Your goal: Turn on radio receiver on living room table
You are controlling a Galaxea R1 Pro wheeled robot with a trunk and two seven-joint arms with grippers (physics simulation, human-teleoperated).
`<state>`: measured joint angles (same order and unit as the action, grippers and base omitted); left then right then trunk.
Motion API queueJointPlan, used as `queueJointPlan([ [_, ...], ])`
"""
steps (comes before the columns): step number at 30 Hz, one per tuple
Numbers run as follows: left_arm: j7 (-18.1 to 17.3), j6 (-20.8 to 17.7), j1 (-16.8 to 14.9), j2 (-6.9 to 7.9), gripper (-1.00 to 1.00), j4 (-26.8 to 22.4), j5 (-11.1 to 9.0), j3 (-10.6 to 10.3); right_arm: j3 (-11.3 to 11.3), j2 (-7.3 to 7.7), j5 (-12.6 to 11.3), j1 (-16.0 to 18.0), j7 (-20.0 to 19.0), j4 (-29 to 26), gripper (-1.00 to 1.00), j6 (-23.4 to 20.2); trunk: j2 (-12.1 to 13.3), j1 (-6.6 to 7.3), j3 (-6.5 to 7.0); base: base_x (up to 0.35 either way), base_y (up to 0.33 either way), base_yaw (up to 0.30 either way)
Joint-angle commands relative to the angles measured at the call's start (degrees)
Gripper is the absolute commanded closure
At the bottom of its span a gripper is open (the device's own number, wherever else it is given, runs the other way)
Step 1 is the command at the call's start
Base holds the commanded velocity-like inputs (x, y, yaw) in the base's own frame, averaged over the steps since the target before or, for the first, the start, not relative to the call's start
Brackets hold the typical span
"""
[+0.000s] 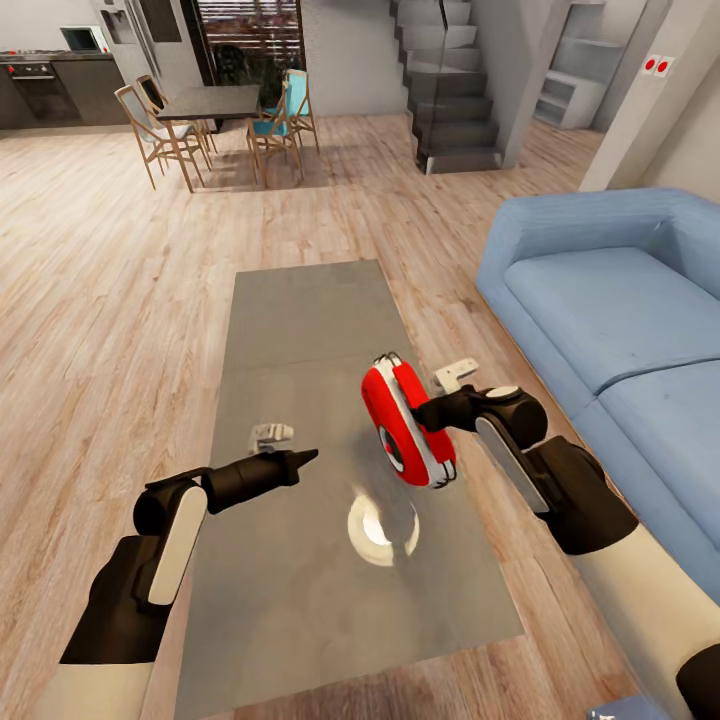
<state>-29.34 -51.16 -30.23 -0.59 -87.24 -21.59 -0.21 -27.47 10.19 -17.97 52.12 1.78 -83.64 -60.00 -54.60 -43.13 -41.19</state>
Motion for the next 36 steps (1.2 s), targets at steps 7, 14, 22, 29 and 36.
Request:
queueJointPlan([
  [7, 0.42, 0.1, -0.01, -0.11, 1.0, 0.36, 0.29, 0.03, -0.03, 7.83, -1.86, -0.02, -11.56, -3.17, 1.0, 0.0, 0.0, 0.0, 0.0, 0.0, 0.0, 0.0],
  [14, 0.51, 0.61, -4.35, -0.43, 1.0, 4.33, 0.62, -0.04, -0.21, 7.92, -1.93, 0.0, -12.0, -3.19, 1.0, 0.0, 0.0, 0.0, 0.0, 0.0, 0.0, 0.0],
  [22, 0.52, 0.7, -5.68, -0.61, 1.0, 5.97, 0.67, -0.43, -3.12, 7.92, -1.9, 0.0, -15.71, -3.79, 1.0, 0.0, 0.0, 0.0, 0.0, 0.0, 0.0, 0.0],
  [29, 0.41, 4.6, -5.72, -0.62, 1.0, 11.62, 0.7, -0.57, -3.33, 7.92, -1.82, 0.0, -18.49, -4.86, 1.0, 0.0, 0.0, 0.0, 0.0, 0.0, 0.0, 0.0],
  [36, 0.34, 6.15, -5.72, -0.64, 1.0, 15.09, 0.76, -0.65, -3.22, 8.42, -1.8, -0.01, -18.67, -4.86, 1.0, 0.0, 0.0, 0.0, 0.0, 0.0, 0.0, 0.0],
])
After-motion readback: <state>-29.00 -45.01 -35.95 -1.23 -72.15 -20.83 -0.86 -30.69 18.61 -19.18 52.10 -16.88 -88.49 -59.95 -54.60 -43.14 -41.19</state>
